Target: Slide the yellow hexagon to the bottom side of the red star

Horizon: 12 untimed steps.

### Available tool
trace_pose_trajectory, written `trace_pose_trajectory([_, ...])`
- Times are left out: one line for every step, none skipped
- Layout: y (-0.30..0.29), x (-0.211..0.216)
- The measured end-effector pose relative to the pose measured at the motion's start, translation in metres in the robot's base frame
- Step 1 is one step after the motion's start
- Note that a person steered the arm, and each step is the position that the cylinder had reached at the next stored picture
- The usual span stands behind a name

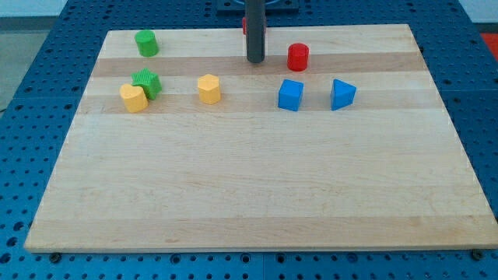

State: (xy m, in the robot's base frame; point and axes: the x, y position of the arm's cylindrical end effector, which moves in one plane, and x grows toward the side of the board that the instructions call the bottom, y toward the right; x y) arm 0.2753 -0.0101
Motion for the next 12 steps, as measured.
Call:
trace_pose_trajectory([-0.007,-0.005])
trace_pose_trajectory([-0.016,-0.013])
trace_pose_trajectory([-0.026,-0.023])
trace_pose_trajectory([-0.039,-0.027])
trace_pose_trajectory([-0.040,-0.002])
trace_pose_trajectory([-0.026,0.058])
trace_pose_trajectory([-0.012,0.110])
trace_pose_trajectory([-0.071,0.130])
trace_pose_trajectory([-0.120,0.131])
trace_pose_trajectory([-0.116,0.130])
trace_pose_trajectory([-0.110,0.121])
trace_pose_trajectory([-0.110,0.107])
